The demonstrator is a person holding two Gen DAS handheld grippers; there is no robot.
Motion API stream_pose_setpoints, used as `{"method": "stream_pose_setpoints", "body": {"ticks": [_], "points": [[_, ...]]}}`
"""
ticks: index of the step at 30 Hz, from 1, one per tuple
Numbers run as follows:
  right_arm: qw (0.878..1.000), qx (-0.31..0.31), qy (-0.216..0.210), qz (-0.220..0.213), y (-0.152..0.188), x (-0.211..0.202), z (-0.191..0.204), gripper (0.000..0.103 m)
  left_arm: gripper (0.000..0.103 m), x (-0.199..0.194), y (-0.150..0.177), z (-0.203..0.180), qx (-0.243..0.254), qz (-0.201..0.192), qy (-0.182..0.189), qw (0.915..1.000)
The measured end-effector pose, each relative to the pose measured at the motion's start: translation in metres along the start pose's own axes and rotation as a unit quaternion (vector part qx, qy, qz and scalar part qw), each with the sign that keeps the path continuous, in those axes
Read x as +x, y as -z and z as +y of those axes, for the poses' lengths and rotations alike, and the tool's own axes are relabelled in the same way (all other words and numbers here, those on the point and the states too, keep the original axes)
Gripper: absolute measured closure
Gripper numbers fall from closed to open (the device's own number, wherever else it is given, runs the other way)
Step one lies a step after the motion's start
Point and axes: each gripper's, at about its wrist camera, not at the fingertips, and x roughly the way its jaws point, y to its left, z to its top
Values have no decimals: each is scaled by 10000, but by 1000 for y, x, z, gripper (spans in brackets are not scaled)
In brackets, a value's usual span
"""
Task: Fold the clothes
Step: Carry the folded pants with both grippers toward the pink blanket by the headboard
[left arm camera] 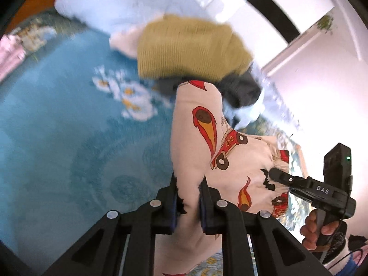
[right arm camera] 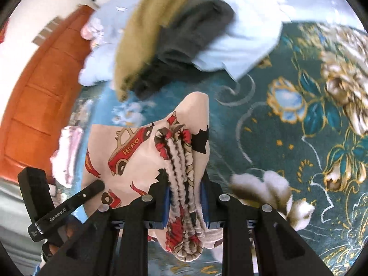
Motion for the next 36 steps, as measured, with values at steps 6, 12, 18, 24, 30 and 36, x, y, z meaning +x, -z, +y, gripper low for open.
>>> {"method": "stream_pose_setpoints", "body": {"ticks": [6, 12, 18, 24, 30, 36], "points": [[9961, -631, -454, -413, -6, -36, 56, 80, 87, -74, -5, -13, 133, -768, -102, 9969], [9843, -1372, -819, -755, -23, -67, 125, 80, 87, -151, -22, -15, 318, -1537, -365, 9869], [9647, -2013, -1419, -937, -43, -70, 225, 80, 87, -221, -39, 29, 97, -2201, -677, 9731], [9500, -2659, -1546, -533, -52, -15, 318, 80, 87, -240, -51, 114, -755, -2233, -831, 9683], [9421, -3024, -1437, 207, -57, 66, 372, 80, 87, -221, -43, 202, -1554, -2078, -921, 9614], [9275, -3372, -1312, 933, -52, 152, 421, 80, 87, -208, -33, 274, -2081, -1905, -1084, 9532]]}}
